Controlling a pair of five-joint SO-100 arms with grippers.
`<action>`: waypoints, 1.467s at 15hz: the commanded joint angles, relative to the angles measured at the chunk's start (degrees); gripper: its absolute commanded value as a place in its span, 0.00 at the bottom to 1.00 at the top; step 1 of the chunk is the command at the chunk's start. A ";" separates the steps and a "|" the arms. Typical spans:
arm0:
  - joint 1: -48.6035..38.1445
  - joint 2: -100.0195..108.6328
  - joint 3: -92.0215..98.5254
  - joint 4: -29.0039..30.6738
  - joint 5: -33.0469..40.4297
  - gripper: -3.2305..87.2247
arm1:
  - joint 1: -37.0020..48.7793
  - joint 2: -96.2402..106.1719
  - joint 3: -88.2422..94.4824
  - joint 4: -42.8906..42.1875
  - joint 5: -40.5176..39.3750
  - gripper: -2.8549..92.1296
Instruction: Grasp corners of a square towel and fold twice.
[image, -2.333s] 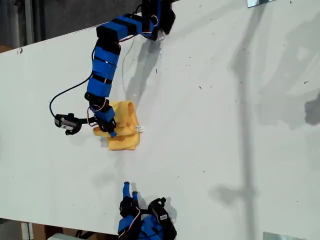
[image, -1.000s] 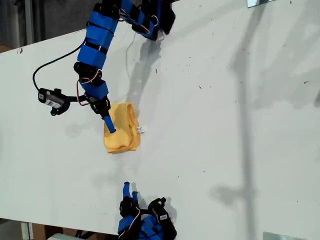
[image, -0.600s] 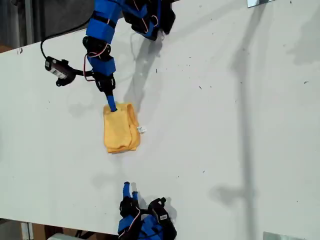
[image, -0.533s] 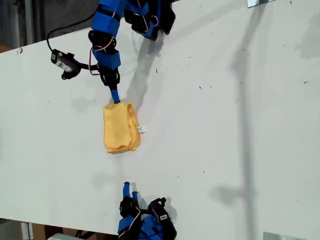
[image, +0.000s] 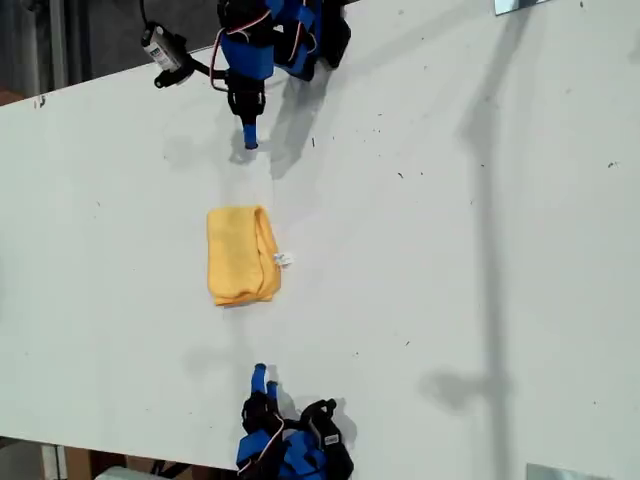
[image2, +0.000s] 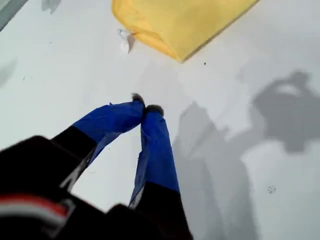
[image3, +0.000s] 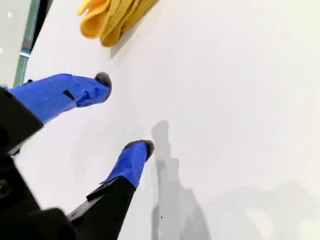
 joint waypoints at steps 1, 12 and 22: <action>-2.11 0.35 0.53 0.70 -7.38 0.21 | 7.38 0.35 0.88 8.53 14.33 0.03; 1.93 0.35 1.85 -0.26 6.59 0.21 | -0.18 0.44 -3.08 23.12 34.10 0.14; 1.93 0.35 1.93 -0.44 7.47 0.21 | -0.79 0.53 -3.08 23.12 33.84 0.14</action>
